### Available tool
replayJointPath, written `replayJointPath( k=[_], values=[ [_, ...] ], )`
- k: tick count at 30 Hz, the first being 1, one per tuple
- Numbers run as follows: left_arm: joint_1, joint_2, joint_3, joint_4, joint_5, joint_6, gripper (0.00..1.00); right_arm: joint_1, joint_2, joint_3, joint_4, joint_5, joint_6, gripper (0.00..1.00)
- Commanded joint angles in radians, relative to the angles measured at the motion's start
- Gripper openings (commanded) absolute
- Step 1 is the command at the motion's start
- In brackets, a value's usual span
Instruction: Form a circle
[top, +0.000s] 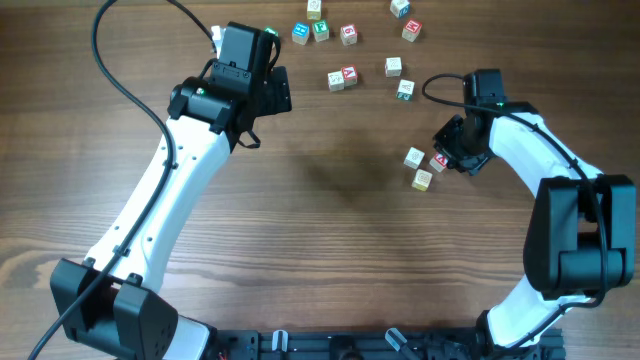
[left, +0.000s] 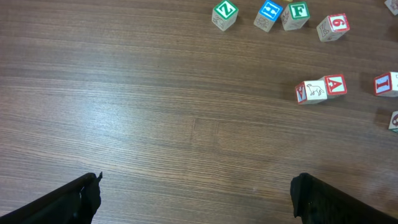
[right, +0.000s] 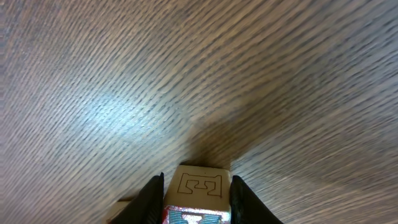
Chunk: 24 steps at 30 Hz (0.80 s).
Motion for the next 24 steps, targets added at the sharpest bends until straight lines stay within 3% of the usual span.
replayJointPath(
  k=[1, 20, 24],
  values=[
    [0.004, 0.002, -0.003, 0.003, -0.002, -0.009, 1.0, 0.005, 0.005, 0.0, 0.006, -0.048, 0.045, 0.28],
    [0.004, 0.002, -0.003, 0.003, -0.002, -0.009, 1.0, 0.018, 0.005, 0.0, 0.029, 0.001, 0.089, 0.3],
    [0.004, 0.002, -0.003, 0.003, -0.002, -0.009, 1.0, 0.018, 0.005, 0.0, 0.032, 0.003, 0.091, 0.37]
  ],
)
